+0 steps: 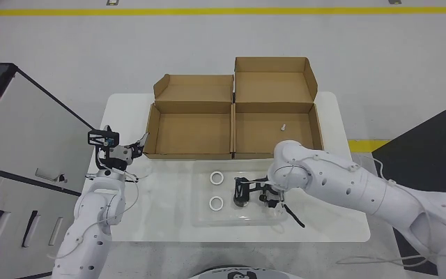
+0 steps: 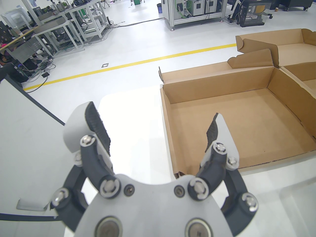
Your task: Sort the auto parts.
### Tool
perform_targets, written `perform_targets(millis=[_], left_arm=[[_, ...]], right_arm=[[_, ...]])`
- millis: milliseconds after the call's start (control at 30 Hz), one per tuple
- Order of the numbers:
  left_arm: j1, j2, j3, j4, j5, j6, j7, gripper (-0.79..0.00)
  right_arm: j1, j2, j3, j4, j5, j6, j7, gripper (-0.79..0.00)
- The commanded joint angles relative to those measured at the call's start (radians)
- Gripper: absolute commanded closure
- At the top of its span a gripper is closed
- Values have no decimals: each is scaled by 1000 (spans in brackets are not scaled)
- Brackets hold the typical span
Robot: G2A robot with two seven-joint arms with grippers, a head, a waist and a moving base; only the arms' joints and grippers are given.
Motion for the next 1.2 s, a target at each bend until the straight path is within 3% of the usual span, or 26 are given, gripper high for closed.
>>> perform_targets(millis=[0,667,833,1167], left_arm=[[0,0,0,0,0,0,0,-785],[0,0,0,0,0,0,0,-785],[0,0,0,0,0,0,0,-785],[0,0,0,0,0,0,0,-785]], right_arm=[[10,2,0,-11,13,4,4,0],[189,65,15,-127,266,-25,-26,0],[187,89,63,-148,304,-30,-44,0],[120,149,191,-164,391,-38,-196,0]])
